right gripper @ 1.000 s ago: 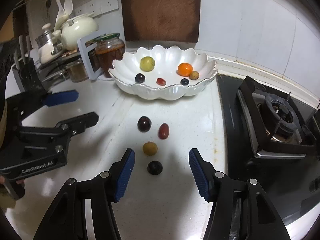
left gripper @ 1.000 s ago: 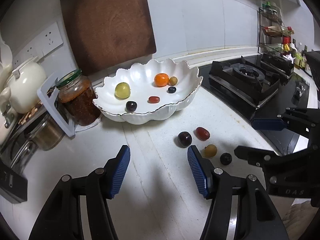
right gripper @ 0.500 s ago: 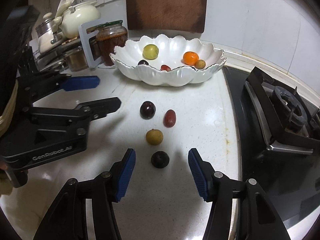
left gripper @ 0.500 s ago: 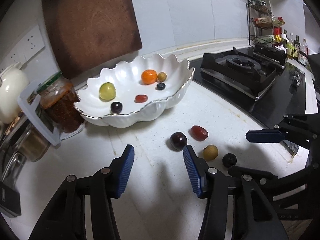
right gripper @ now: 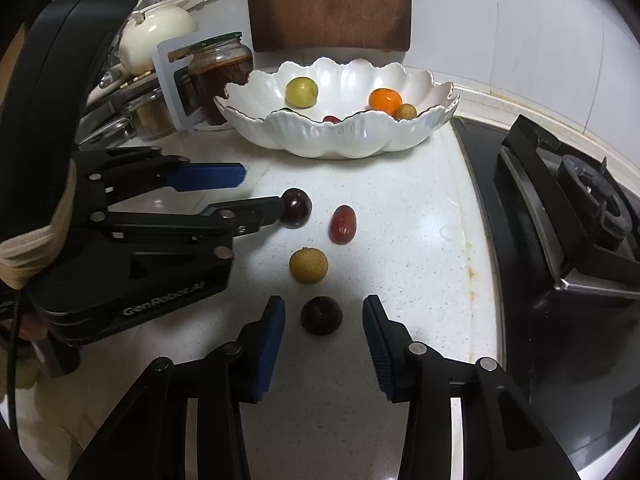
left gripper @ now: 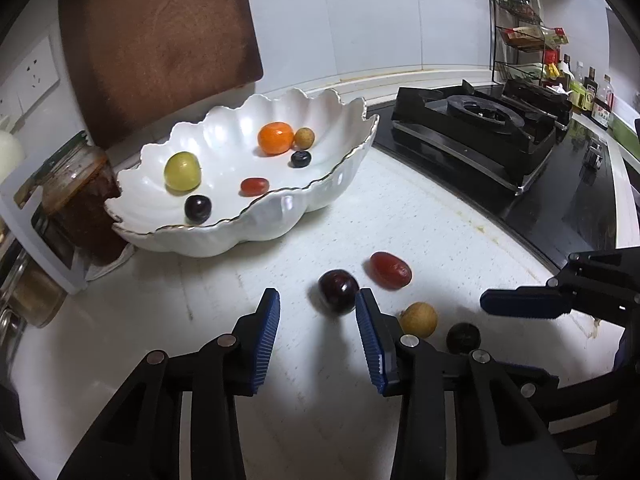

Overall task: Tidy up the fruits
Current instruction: 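Move the left tool to the dark plum while the right tool approaches the dark berry, then close the left tool on the dark plum while the right tool grasps the dark berry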

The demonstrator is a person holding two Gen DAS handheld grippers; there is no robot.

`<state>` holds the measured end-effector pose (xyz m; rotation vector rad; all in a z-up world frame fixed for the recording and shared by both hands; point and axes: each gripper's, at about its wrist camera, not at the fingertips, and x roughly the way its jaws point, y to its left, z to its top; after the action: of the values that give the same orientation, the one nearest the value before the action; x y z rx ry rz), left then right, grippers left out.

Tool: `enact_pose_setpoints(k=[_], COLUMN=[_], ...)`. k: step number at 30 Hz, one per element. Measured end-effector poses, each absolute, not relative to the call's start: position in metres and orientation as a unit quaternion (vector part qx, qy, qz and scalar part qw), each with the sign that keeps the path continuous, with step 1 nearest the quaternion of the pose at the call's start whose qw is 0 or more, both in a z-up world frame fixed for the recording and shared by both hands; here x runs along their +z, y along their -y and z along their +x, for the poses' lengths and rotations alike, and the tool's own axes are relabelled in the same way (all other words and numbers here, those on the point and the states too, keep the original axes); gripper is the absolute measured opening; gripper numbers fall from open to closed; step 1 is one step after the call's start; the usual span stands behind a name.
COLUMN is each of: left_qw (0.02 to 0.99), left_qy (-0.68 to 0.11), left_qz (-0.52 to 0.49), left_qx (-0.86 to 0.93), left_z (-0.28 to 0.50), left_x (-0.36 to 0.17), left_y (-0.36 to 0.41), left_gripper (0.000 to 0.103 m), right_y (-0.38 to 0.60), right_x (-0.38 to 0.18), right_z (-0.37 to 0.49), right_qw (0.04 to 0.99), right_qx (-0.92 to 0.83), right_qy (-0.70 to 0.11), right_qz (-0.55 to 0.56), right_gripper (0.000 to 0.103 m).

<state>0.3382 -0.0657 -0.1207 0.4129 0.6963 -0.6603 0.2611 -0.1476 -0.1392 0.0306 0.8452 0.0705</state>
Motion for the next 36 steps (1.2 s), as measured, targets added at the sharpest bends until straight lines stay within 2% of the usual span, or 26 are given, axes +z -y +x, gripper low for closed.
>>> enact_pose_setpoints(k=[9,22,36], left_qw=[0.859,0.854,0.866], left_qy=[-0.345,-0.366,-0.35], left_qz=[0.195,0.179,0.177], left_qx=[-0.325,-0.324,-0.311], left_z=[0.347,0.355,0.345], left_x=[-0.13,-0.138,-0.125], left_y=[0.08,0.084,0.079], left_gripper=[0.033,0.028,0.027], right_y=[0.151,0.154,0.157], right_x=[-0.142,-0.145,-0.136], right_z=[0.264,0.265,0.262], right_qw=[0.909,0.907,0.912], right_qx=[0.044,0.056,0.053], right_qy=[-0.414,-0.417,-0.406], right_qz=[0.026,0.034,0.035], right_gripper=[0.038,0.024,0.024])
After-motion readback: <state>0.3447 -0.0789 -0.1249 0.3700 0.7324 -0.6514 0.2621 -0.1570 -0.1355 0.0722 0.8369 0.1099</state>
